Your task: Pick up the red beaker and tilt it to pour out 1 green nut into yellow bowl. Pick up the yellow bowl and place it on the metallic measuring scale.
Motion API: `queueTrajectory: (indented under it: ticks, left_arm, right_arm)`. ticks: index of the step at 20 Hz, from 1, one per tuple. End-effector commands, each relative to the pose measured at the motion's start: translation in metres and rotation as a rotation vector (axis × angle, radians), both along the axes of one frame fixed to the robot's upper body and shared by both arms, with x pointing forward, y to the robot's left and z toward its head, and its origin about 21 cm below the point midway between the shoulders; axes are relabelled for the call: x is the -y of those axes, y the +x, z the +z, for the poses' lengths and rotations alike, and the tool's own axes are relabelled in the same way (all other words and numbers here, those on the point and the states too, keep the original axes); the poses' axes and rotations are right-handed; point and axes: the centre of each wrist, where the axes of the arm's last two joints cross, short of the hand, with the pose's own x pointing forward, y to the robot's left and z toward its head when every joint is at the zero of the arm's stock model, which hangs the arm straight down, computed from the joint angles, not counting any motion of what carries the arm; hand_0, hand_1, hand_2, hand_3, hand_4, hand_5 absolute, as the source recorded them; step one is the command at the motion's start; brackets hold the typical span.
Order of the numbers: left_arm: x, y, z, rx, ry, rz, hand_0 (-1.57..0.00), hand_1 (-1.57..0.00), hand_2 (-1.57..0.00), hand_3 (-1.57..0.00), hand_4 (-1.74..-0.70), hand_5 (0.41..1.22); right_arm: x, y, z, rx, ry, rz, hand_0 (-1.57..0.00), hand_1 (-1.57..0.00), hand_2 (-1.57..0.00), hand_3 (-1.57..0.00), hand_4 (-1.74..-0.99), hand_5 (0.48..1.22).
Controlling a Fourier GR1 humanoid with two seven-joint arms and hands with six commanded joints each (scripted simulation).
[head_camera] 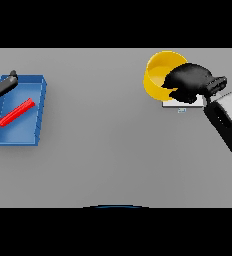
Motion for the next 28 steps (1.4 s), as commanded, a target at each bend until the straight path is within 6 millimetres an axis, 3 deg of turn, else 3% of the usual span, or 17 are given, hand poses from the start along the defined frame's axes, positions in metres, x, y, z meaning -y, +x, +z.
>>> queueTrajectory:
  ticks: [1,7,12,19,23,25,26,27,28]
  left_arm:
    - [0.001,0.0,0.001,0.004,-0.004,-0.001,0.0,0.0,0.0,0.0,-0.81,0.743]
    - [0.003,-0.004,0.004,0.0,-0.003,0.014,0.0,0.0,0.0,0.0,-0.83,0.774]
    - [0.002,-0.001,0.003,-0.011,0.001,0.028,0.0,0.0,0.0,0.0,-0.82,0.756]
    - [0.0,-0.003,0.002,-0.012,0.002,0.017,0.0,0.0,0.0,0.0,-0.8,0.729]
    - [0.003,-0.001,0.005,-0.012,-0.001,0.02,0.0,0.0,0.0,0.0,-0.81,0.734]
    - [0.002,-0.001,0.003,-0.016,0.001,0.02,0.0,0.0,0.0,0.0,-0.81,0.74]
    - [0.002,0.002,0.003,-0.017,0.001,0.02,0.0,0.0,0.0,0.0,-0.81,0.745]
    - [0.002,0.0,0.001,-0.023,-0.002,0.018,0.0,0.0,0.0,0.0,-0.81,0.745]
    - [0.003,-0.001,0.003,-0.022,-0.003,0.012,0.0,0.0,0.0,0.0,-0.81,0.744]
  right_arm:
    - [0.007,0.005,0.001,-0.005,0.008,-0.033,-1.57,-1.57,-1.57,-1.22,-1.72,1.221]
    - [0.037,0.025,-0.019,-0.012,0.025,-0.152,-1.57,-1.57,-1.57,-1.17,-1.72,1.221]
    - [0.058,0.039,-0.04,-0.025,0.015,-0.232,-1.57,-1.57,-1.57,-1.31,-1.723,1.221]
    - [0.061,0.047,-0.07,-0.04,0.023,-0.274,-1.57,-1.5,-1.56,-1.5,-1.727,1.221]
    - [0.062,0.049,-0.076,-0.052,0.033,-0.268,-1.55,-1.42,-1.57,-1.48,-1.721,1.221]
    - [0.057,0.052,-0.074,-0.072,0.033,-0.285,-1.54,-1.41,-1.57,-1.17,-1.728,1.221]
    - [0.058,0.054,-0.071,-0.086,0.04,-0.289,-1.54,-1.44,-1.5,-1.02,-1.659,1.221]
    - [0.058,0.055,-0.071,-0.094,0.036,-0.311,-1.52,-1.35,-1.35,-0.91,-1.596,1.134]
    - [0.063,0.053,-0.073,-0.104,0.042,-0.317,-1.22,-1.08,-1.13,-0.82,-1.548,1.053]
